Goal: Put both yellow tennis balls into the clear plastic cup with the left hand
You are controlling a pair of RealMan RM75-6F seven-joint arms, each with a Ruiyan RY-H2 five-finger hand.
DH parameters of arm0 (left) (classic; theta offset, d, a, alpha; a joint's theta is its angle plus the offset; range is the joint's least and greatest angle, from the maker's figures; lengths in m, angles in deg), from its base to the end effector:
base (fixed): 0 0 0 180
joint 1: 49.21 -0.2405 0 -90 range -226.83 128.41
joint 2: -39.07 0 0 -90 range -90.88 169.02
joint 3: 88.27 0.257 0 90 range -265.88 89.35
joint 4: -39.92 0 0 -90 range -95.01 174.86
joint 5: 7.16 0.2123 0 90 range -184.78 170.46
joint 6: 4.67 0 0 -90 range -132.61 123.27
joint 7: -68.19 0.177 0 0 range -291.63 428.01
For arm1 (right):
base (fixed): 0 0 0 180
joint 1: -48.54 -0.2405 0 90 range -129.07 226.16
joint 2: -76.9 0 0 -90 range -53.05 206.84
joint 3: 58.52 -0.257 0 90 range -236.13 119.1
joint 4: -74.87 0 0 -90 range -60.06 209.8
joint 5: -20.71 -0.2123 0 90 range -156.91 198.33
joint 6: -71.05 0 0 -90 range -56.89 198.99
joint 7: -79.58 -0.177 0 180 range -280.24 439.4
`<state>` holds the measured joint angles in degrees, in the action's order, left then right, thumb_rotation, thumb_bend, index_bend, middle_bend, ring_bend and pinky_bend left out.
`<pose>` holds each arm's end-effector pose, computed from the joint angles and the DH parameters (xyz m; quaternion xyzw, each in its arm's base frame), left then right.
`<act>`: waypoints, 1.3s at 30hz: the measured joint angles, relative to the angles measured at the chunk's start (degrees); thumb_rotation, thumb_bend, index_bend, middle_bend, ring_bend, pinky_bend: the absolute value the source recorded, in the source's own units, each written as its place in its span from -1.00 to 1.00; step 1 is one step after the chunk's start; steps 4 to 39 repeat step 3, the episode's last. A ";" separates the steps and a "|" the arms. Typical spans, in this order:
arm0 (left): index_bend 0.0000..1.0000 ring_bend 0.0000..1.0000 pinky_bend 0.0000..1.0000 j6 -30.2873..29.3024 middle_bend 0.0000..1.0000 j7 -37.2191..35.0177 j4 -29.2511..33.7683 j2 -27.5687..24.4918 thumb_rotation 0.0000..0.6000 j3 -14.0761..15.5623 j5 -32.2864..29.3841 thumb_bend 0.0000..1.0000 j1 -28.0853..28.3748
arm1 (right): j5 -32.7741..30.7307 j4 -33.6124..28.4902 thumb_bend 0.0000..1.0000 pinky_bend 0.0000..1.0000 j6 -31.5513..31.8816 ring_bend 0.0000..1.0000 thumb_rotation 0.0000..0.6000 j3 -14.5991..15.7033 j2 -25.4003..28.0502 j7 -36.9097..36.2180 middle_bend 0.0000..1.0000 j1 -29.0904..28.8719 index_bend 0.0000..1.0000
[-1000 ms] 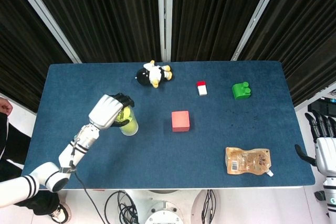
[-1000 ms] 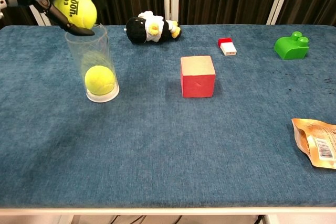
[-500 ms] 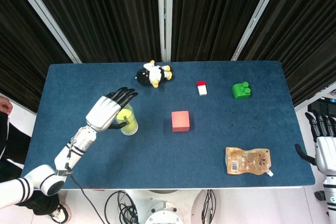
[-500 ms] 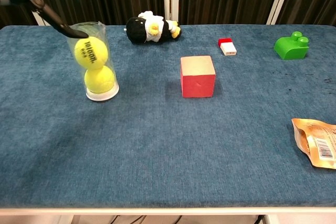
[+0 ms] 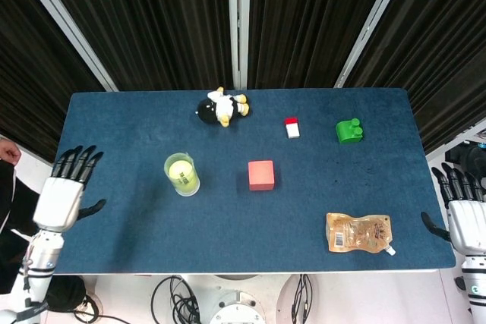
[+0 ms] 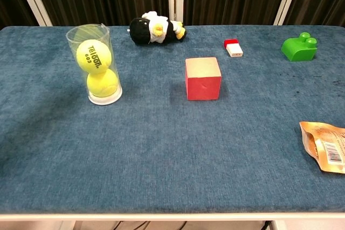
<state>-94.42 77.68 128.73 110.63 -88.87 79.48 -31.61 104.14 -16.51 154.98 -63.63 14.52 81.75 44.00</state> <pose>-0.2553 0.2687 0.1264 -0.6416 -0.2750 -0.4383 0.5662 -0.3238 -0.2211 0.1760 0.5895 -0.3682 0.3631 0.6205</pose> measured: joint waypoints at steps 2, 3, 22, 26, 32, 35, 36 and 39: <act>-0.87 -1.00 -0.94 -0.71 -1.00 -0.74 -2.36 0.39 1.00 0.95 -0.98 -0.93 -2.32 | 0.23 0.43 -0.56 -1.00 -0.79 -1.00 1.00 0.48 -0.59 0.85 -1.00 -0.25 -1.00; -0.88 -1.00 -0.95 -0.87 -1.00 -1.59 -3.67 0.62 1.00 1.41 -1.65 -0.93 -3.40 | 0.32 0.55 -0.56 -1.00 -1.08 -1.00 1.00 0.67 -0.79 1.20 -1.00 -0.35 -1.00; -0.88 -1.00 -0.95 -0.87 -1.00 -1.59 -3.67 0.62 1.00 1.41 -1.65 -0.93 -3.40 | 0.32 0.55 -0.56 -1.00 -1.08 -1.00 1.00 0.67 -0.79 1.20 -1.00 -0.35 -1.00; -0.88 -1.00 -0.95 -0.87 -1.00 -1.59 -3.67 0.62 1.00 1.41 -1.65 -0.93 -3.40 | 0.32 0.55 -0.56 -1.00 -1.08 -1.00 1.00 0.67 -0.79 1.20 -1.00 -0.35 -1.00; -0.88 -1.00 -0.95 -0.87 -1.00 -1.59 -3.67 0.62 1.00 1.41 -1.65 -0.93 -3.40 | 0.32 0.55 -0.56 -1.00 -1.08 -1.00 1.00 0.67 -0.79 1.20 -1.00 -0.35 -1.00; -0.88 -1.00 -0.95 -0.87 -1.00 -1.59 -3.67 0.62 1.00 1.41 -1.65 -0.93 -3.40 | 0.32 0.55 -0.56 -1.00 -1.08 -1.00 1.00 0.67 -0.79 1.20 -1.00 -0.35 -1.00; -0.88 -1.00 -0.95 -0.87 -1.00 -1.59 -3.67 0.62 1.00 1.41 -1.65 -0.93 -3.40 | 0.32 0.55 -0.56 -1.00 -1.08 -1.00 1.00 0.67 -0.79 1.20 -1.00 -0.35 -1.00; -0.88 -1.00 -0.95 -0.87 -1.00 -1.59 -3.67 0.62 1.00 1.41 -1.65 -0.93 -3.40 | 0.32 0.55 -0.56 -1.00 -1.08 -1.00 1.00 0.67 -0.79 1.20 -1.00 -0.35 -1.00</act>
